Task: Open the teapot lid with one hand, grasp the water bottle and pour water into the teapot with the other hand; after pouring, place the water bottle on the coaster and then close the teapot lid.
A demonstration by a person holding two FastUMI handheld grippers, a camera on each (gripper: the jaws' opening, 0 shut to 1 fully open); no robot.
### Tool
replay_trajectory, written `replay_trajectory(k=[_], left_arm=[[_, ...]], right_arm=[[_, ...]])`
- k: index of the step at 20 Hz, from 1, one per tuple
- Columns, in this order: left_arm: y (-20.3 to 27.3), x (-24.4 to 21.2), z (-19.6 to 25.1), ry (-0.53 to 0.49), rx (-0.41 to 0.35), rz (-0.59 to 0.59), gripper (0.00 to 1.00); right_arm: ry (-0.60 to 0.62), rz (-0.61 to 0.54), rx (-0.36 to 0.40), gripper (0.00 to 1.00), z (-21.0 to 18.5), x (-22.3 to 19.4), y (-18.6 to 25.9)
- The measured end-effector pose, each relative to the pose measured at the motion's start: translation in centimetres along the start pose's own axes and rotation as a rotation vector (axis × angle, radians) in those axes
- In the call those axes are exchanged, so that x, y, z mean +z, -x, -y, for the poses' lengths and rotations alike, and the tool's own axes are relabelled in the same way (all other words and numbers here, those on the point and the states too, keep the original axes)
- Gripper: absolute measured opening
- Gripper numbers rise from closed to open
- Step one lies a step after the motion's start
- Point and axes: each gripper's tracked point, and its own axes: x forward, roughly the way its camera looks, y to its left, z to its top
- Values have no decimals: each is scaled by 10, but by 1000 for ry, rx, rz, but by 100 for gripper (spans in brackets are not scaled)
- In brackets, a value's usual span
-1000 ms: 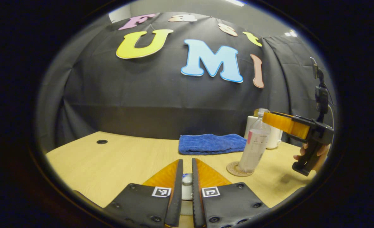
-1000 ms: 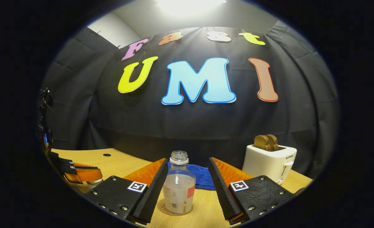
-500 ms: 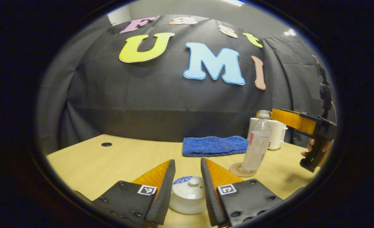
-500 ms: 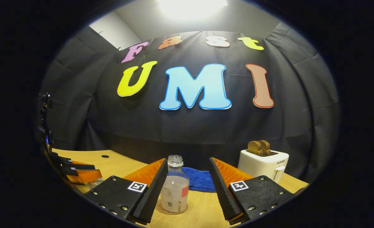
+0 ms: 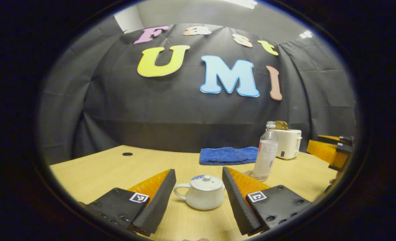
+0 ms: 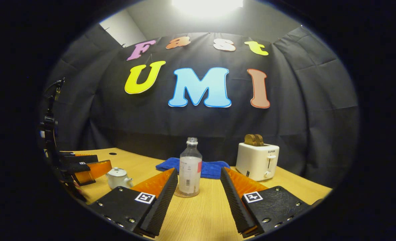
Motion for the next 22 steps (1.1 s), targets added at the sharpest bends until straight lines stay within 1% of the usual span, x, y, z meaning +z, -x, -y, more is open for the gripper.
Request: replay_trajectory(k=[1,2,4,6,7,8,10,12,13,14,17,19,20,21,22], left_arm=[[9,-1,-7,15,18,-5,91],[19,1,-11,28,24,-3,92],[40,7,-18,37,56,29,94],[51,2,-7,38,44,17,95],[55,2,-1,25,45,17,95],[60,4,6,10,41,19,95],[69,-1,29,-15,11,14,95],[75,0,41,-71,12,16,95],[79,-1,43,-93,17,22,95],[81,-1,46,-105,25,19,95],[84,0,50,-81,32,24,96],[85,0,48,-55,52,24,96],[87,-1,50,-43,49,22,97],[90,-1,55,-33,39,23,95],[90,0,58,-34,33,27,96]], right_arm=[[-22,-29,-1,81,-2,-10,8],[-34,-48,-22,81,0,-17,14],[-82,-67,-34,81,-4,-24,25],[-124,-79,-34,81,-16,-30,33],[-125,-77,-35,81,-19,-29,40],[-117,-76,-25,81,-26,-29,42],[-59,-71,-23,81,-35,-30,50],[-1,-50,-34,82,-39,-24,57],[-13,-51,-22,81,-44,-27,60],[-6,-50,-37,82,-42,-27,61],[-10,-50,-52,81,-37,-26,61],[-11,-51,-80,82,-34,-26,62],[-10,-52,-82,83,-36,-26,65],[-8,-50,-80,83,-40,-26,67],[-8,-51,-76,83,-43,-25,67]])
